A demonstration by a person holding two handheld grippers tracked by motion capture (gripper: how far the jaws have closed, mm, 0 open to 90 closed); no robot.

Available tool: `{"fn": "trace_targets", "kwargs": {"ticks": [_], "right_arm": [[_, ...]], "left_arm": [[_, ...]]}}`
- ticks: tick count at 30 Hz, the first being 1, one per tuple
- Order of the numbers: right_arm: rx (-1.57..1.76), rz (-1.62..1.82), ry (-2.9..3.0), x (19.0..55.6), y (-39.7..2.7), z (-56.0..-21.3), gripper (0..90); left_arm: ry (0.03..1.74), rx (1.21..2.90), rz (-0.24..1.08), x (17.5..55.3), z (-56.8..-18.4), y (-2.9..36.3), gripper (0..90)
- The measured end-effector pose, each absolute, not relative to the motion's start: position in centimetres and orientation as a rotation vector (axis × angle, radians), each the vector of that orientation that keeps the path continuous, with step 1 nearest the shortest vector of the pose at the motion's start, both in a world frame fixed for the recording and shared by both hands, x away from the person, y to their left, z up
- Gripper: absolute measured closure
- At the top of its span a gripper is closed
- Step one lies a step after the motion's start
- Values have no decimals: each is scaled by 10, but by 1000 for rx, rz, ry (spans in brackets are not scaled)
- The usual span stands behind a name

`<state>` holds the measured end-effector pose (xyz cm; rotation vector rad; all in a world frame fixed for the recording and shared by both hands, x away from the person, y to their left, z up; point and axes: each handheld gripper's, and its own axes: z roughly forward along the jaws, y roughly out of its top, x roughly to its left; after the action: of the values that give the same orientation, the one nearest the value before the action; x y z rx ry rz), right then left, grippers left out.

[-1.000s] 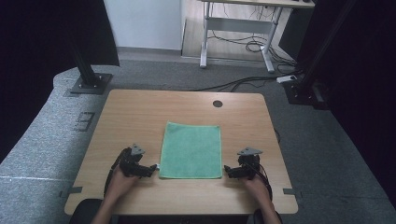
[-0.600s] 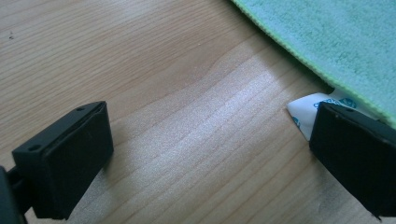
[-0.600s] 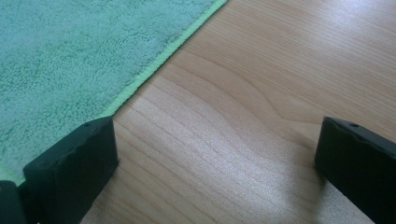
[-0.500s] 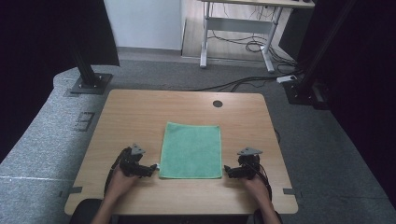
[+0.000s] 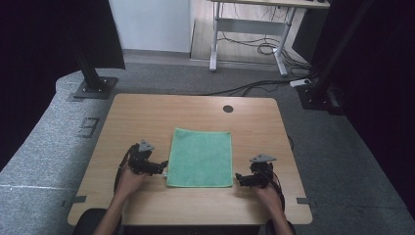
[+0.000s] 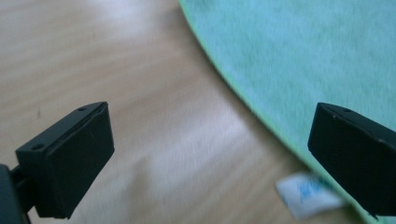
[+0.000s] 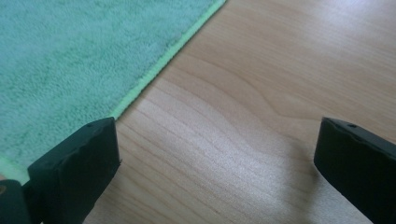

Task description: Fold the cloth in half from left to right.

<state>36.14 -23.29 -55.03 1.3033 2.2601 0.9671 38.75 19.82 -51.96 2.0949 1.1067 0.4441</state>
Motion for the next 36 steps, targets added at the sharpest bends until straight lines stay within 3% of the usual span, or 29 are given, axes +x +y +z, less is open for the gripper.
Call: {"fn": "trace_targets", "kwargs": {"ticks": [14, 22, 36], "right_arm": [[1266, 996, 2287, 353, -212, -542, 2], [1215, 899, 2357, 352, -198, -550, 0], [1298, 838, 2260, 360, -229, -549, 0]], "left_arm": [[1131, 2162, 454, 421, -541, 171, 0], [1132, 2185, 458, 412, -548, 171, 12], [1060, 2236, 407, 371, -547, 150, 13]]}}
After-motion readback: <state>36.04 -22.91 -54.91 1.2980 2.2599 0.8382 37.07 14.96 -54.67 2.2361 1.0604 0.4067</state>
